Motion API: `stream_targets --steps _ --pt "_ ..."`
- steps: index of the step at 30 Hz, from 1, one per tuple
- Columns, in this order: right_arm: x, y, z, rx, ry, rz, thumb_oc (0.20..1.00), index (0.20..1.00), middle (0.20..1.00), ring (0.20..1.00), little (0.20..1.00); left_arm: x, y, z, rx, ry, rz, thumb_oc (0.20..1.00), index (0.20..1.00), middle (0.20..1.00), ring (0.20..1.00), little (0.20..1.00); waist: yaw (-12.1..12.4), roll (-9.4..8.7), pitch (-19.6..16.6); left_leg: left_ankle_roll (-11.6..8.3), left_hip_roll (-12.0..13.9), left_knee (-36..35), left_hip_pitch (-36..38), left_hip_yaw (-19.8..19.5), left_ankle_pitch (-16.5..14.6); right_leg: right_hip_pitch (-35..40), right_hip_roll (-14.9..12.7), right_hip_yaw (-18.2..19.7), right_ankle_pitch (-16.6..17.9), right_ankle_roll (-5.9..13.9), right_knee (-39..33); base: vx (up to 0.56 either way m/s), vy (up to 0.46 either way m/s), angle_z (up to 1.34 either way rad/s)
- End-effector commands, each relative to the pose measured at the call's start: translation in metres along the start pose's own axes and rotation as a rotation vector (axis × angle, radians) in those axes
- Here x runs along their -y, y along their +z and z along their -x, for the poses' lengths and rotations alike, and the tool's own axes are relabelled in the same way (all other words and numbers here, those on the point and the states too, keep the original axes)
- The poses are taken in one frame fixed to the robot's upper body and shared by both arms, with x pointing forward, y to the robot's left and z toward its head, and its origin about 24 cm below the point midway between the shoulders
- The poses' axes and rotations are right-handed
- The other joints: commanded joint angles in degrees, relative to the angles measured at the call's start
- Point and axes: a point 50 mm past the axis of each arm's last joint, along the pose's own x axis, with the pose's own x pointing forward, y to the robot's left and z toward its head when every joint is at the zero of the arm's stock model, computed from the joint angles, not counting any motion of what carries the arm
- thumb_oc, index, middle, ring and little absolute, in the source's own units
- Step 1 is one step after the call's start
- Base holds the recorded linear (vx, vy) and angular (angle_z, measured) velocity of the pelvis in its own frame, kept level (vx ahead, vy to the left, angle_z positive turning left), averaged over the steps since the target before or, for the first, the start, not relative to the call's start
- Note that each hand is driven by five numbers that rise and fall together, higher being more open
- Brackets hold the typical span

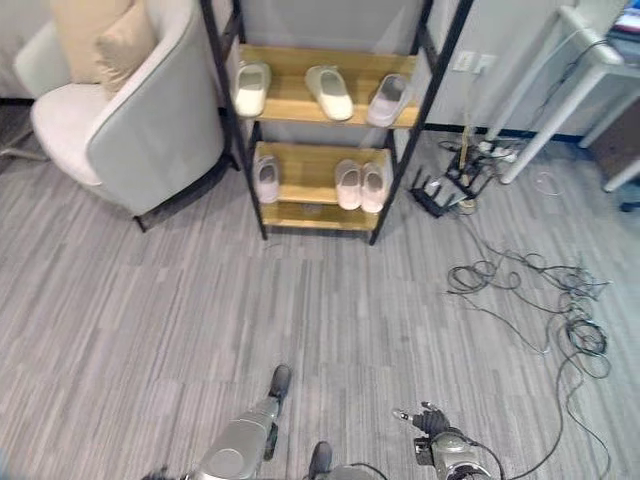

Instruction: Arrange the slippers neatly on the shoe rack.

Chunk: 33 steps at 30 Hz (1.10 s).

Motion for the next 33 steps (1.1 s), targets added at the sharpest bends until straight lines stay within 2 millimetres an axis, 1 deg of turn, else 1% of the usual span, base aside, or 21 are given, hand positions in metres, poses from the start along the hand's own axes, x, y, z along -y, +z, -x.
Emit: stream_targets --steps 1,2,3,6,8,10,11,12,13,15,17,21,22,24,25,26,28,29,30,32,33 --pt "-0.008 -0.004 0.003 0.029 0.039 0.106 1.0 1.0 1.0 1.0 1.0 -0.021 0.039 -0.003 0.132 0.056 -0.043 1.0 1.0 1.0 1.0 1.0 -0.8 -2.44 -2.8 1.11 -0.6 4.0 0.6 -0.2 -3.6 0.3 -4.1 -1.4 3.7 7.83 4.5 0.21 0.241 -0.15" --pt "-0.016 0.0 0.003 0.042 0.065 0.104 1.0 1.0 1.0 1.0 1.0 -0.028 0.048 -0.003 0.155 0.073 -0.049 1.0 1.0 1.0 1.0 1.0 -0.9 -3.08 -2.9 2.02 -0.7 3.4 2.7 0.0 -4.8 -1.6 -4.9 -1.4 5.8 9.5 9.5 0.2 0.319 -0.18" --pt "-0.021 0.007 0.002 0.062 0.078 0.106 1.0 1.0 1.0 1.0 1.0 -0.032 0.06 -0.003 0.192 0.088 -0.046 1.0 1.0 1.0 1.0 1.0 -1.2 -2.72 -2.1 3.21 -0.6 3.2 4.8 0.4 -6.1 -5.2 -7.4 -2.9 11.9 12.39 18.4 0.16 0.297 -0.05" --pt "-0.029 0.011 0.002 0.077 0.095 0.114 1.0 1.0 1.0 1.0 1.0 -0.038 0.072 -0.002 0.221 0.111 -0.059 1.0 1.0 1.0 1.0 1.0 -2.0 -1.4 -1.0 4.26 0.1 3.2 8.1 -0.3 -8.2 -8.8 -11.0 -7.5 15.3 12.83 26.4 0.16 0.166 -0.1" --pt "-0.031 0.012 0.003 0.084 0.1 0.118 1.0 1.0 1.0 1.0 1.0 -0.04 0.075 -0.002 0.231 0.118 -0.068 1.0 1.0 1.0 1.0 1.0 -2.6 -1.02 -0.4 4.58 0.3 2.9 9.9 -1.0 -9.1 -10.2 -12.5 -8.5 15.4 11.81 24.9 0.19 0.03 0.19" --pt "-0.03 0.012 0.003 0.089 0.098 0.123 1.0 1.0 1.0 1.0 1.0 -0.035 0.073 -0.002 0.23 0.103 -0.078 1.0 1.0 1.0 1.0 1.0 -3.1 -0.32 0.6 4.27 0.3 2.4 11.4 -1.4 -10.3 -11.2 -13.4 -8.7 13.3 10.64 17.6 0.2 -0.037 0.32" --pt "-0.028 0.011 0.003 0.083 0.091 0.145 1.0 1.0 1.0 1.0 1.0 -0.031 0.067 -0.003 0.207 0.09 -0.087 1.0 1.0 1.0 1.0 1.0 -3.4 -0.26 0.7 3.83 0.3 2.2 12.1 -1.4 -11.1 -12.1 -14.6 -9.5 14.2 10.99 11.8 0.13 -0.056 0.12" --pt "-0.028 0.011 0.003 0.083 0.09 0.146 1.0 1.0 1.0 1.0 1.0 -0.031 0.067 -0.003 0.207 0.09 -0.087 1.0 1.0 1.0 1.0 1.0 -3.4 -0.18 0.7 3.8 0.4 2.1 12.2 -1.4 -11.1 -11.9 -14.6 -9.6 14.3 10.97 11.7 0.23 -0.128 -0.18" --pt "-0.015 0.01 0.002 0.085 0.043 0.182 1.0 1.0 1.0 1.0 1.0 -0.028 0.058 -0.003 0.183 0.084 -0.129 1.0 1.0 1.0 1.0 1.0 -3.9 -0.16 0.9 3.26 0.6 1.6 13.4 -2.0 -11.8 -13.2 -15.0 -9.5 15.9 11.7 7.2 0.2 -0.111 -0.14" --pt "-0.004 0.011 0.002 0.091 0.007 0.202 1.0 1.0 1.0 1.0 1.0 -0.028 0.055 -0.004 0.171 0.083 -0.181 1.0 1.0 1.0 1.0 1.0 -4.9 -0.14 1.2 2.7 0.6 0.7 15.0 -2.6 -12.3 -14.2 -14.0 -6.9 17.7 12.44 4.5 0.24 -0.118 0.03" --pt "0.013 0.004 0.002 0.062 -0.045 0.214 1.0 1.0 1.0 1.0 1.0 -0.032 0.048 -0.004 0.14 0.091 -0.184 1.0 1.0 1.0 1.0 1.0 -6.1 -0.39 0.3 1.29 1.0 -0.6 16.5 -5.5 -12.8 -13.8 -11.1 -1.6 16.8 11.98 2.1 0.43 -0.264 0.39" --pt "0.018 0.014 0.001 0.086 -0.053 0.214 1.0 1.0 1.0 1.0 1.0 -0.03 0.042 -0.004 0.12 0.089 -0.146 1.0 1.0 1.0 1.0 1.0 -6.0 0.46 -1.4 -1.37 5.5 -2.1 17.0 -8.3 -11.8 -12.7 -7.8 -3.9 12.2 9.11 2.7 0.3 -0.329 0.61" --pt "0.016 0.03 0.001 0.147 -0.059 0.218 1.0 1.0 1.0 1.0 1.0 -0.023 0.058 -0.004 0.178 0.076 -0.162 1.0 1.0 1.0 1.0 1.0 -5.5 0.31 -1.4 -3.56 8.6 1.3 15.0 -9.9 -11.6 -12.5 -5.3 -6.0 8.7 6.65 3.9 0.21 -0.437 0.46" --pt "0.016 0.053 0.001 0.228 -0.08 0.218 1.0 1.0 1.0 1.0 1.0 -0.007 0.094 -0.001 0.301 0.052 -0.174 1.0 1.0 1.0 1.0 1.0 -4.4 -0.39 1.3 -3.66 9.6 10.0 8.6 -8.3 -8.2 -10.8 -5.5 -10.0 7.7 5.0 4.0 0.09 -0.396 0.95" --pt "0.016 0.057 0.001 0.242 -0.083 0.217 1.0 1.0 1.0 1.0 1.0 0.0 0.1 0.0 0.326 0.037 -0.177 1.0 1.0 1.0 1.0 1.0 -4.2 -0.64 1.8 -3.23 9.5 11.5 7.4 -6.2 -8.3 -10.0 -5.6 -11.3 7.2 4.81 3.6 0.04 -0.23 1.53" --pt "0.015 0.063 0.001 0.26 -0.088 0.232 1.0 1.0 1.0 1.0 1.0 0.009 0.106 0.001 0.357 0.017 -0.19 1.0 1.0 1.0 1.0 1.0 -3.7 -0.77 2.7 -2.48 7.2 13.1 4.2 -3.6 -10.2 -9.1 -6.3 -12.4 6.7 5.22 3.4 0.09 -0.084 1.15" --pt "0.013 0.07 0.002 0.284 -0.092 0.248 1.0 1.0 1.0 1.0 1.0 0.015 0.101 0.001 0.347 0.007 -0.206 1.0 1.0 1.0 1.0 1.0 -2.6 -0.55 2.7 -1.8 3.9 10.4 1.9 -3.5 -10.3 -8.5 -6.0 -12.7 6.4 5.54 2.7 0.15 0.02 0.73" --pt "0.01 0.073 0.002 0.294 -0.086 0.259 1.0 1.0 1.0 1.0 1.0 0.015 0.096 0.001 0.329 0.008 -0.208 1.0 1.0 1.0 1.0 1.0 -1.8 -0.35 2.5 -1.75 2.8 8.4 0.3 -3.5 -8.7 -7.9 -5.5 -12.8 6.0 5.63 2.2 0.25 0.072 0.31" --pt "0.004 0.083 0.002 0.321 -0.079 0.279 1.0 1.0 1.0 1.0 1.0 0.011 0.09 -0.001 0.298 0.027 -0.212 1.0 1.0 1.0 1.0 1.0 0.4 -0.61 2.5 -2.37 1.4 5.5 -4.0 -3.2 -4.3 -5.9 -4.0 -12.2 4.9 5.57 0.9 0.25 0.077 0.07" --pt "-0.009 0.088 0.003 0.34 -0.048 0.302 1.0 1.0 1.0 1.0 1.0 -0.002 0.066 -0.004 0.198 0.054 -0.188 1.0 1.0 1.0 1.0 1.0 2.4 -1.52 1.7 -1.99 1.1 2.9 -3.4 -5.6 -3.0 -4.7 -3.0 -10.7 3.9 5.77 1.7 0.31 0.141 -0.17" --pt "-0.009 0.088 0.003 0.34 -0.047 0.302 1.0 1.0 1.0 1.0 1.0 -0.002 0.066 -0.004 0.198 0.054 -0.188 1.0 1.0 1.0 1.0 1.0 2.3 -1.55 1.7 -1.98 1.0 2.9 -3.4 -5.6 -3.0 -4.7 -3.0 -10.8 3.9 5.78 1.7 0.27 0.15 -0.71"
